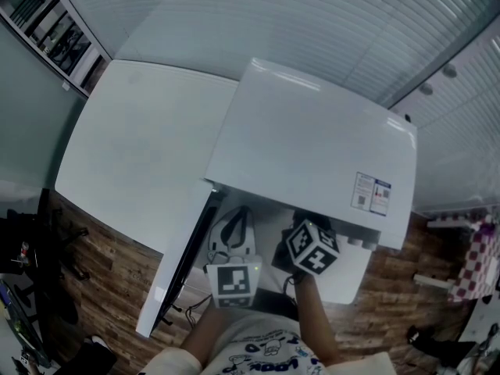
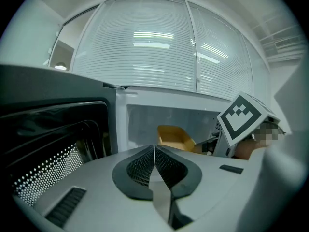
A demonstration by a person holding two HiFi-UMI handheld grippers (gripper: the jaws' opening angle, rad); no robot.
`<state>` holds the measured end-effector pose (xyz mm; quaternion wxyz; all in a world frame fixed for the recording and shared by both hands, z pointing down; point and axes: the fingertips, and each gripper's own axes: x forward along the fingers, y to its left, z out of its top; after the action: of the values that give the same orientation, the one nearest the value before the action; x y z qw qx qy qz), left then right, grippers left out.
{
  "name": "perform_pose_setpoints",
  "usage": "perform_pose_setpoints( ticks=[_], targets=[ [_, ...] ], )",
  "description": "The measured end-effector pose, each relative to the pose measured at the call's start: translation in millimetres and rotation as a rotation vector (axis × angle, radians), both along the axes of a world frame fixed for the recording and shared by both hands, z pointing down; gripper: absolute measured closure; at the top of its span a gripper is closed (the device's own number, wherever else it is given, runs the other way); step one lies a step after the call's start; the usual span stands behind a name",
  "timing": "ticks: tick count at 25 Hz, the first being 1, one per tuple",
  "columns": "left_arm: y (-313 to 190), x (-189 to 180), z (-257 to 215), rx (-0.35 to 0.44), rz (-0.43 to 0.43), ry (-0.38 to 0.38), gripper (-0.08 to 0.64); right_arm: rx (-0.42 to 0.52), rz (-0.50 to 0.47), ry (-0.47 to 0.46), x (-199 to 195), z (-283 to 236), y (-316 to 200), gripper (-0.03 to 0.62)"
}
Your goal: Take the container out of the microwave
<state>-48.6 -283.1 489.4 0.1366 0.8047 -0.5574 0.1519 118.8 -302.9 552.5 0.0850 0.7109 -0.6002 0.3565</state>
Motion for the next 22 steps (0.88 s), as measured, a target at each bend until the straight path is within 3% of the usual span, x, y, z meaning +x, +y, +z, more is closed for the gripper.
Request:
perform_pose_setpoints(
  ticks=[7, 17, 22],
  targets=[
    [5, 3, -1, -0.004, -0.013, 0.03, 0.515, -0.002, 0.028, 0.027, 5, -5, 6, 0.551],
    [9, 2, -4, -0.006, -0.007, 0.013, 0.515, -0.017, 0.099, 0.008, 2, -9, 25, 0.551],
    [10, 3, -3, -0.006, -0.003, 0.013, 0.515, -0.036, 0.081, 0.005, -5, -6, 31, 0.552]
  ],
)
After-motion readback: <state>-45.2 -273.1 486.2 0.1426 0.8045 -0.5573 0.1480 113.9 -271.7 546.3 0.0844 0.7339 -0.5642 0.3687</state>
